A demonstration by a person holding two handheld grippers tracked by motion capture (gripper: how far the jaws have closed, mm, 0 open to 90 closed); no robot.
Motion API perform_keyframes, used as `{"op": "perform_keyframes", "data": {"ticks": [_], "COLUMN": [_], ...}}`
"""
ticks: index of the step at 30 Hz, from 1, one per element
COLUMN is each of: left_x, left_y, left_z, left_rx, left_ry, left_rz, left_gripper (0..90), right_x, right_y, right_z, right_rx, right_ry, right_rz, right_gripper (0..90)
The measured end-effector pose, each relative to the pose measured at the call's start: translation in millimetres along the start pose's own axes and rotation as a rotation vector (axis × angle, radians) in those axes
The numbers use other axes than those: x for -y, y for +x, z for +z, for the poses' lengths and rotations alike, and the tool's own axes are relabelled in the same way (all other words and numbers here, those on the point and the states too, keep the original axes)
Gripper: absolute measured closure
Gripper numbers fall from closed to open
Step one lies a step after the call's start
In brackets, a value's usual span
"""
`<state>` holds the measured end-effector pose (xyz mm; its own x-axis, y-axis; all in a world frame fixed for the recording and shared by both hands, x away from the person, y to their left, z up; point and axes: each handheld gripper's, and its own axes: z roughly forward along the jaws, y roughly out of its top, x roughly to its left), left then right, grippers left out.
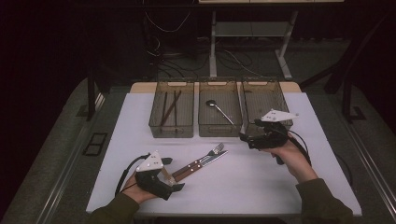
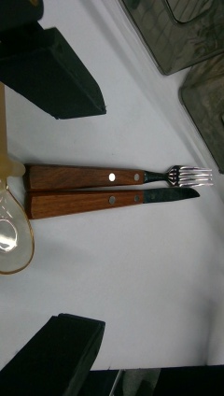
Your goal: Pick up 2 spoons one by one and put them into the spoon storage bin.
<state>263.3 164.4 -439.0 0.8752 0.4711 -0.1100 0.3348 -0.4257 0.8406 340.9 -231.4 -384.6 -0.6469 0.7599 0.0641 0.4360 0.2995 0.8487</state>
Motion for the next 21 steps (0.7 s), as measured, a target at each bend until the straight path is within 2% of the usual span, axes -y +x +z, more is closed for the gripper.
{"op": "perform_keyframes", "data": {"ticks": [13,21], "left_x": [-0.3,-0.3], "left_y": [0.7,0.4], "left_z": [-1.9,-2.0], "left_rx": [-0.012,-0.014], "left_ry": [0.001,0.003], "left_rz": [-0.004,0.003], "left_gripper": [0.0,0.0], "right_x": [52.0,78.6], "right_y": [2.2,5.8], "right_z": [-28.7,-46.2], "right_rx": [0.024,0.015], "right_ry": [-0.007,-0.023], "right_rz": [0.013,0.025], "right_gripper": [15.2,15.2]}}
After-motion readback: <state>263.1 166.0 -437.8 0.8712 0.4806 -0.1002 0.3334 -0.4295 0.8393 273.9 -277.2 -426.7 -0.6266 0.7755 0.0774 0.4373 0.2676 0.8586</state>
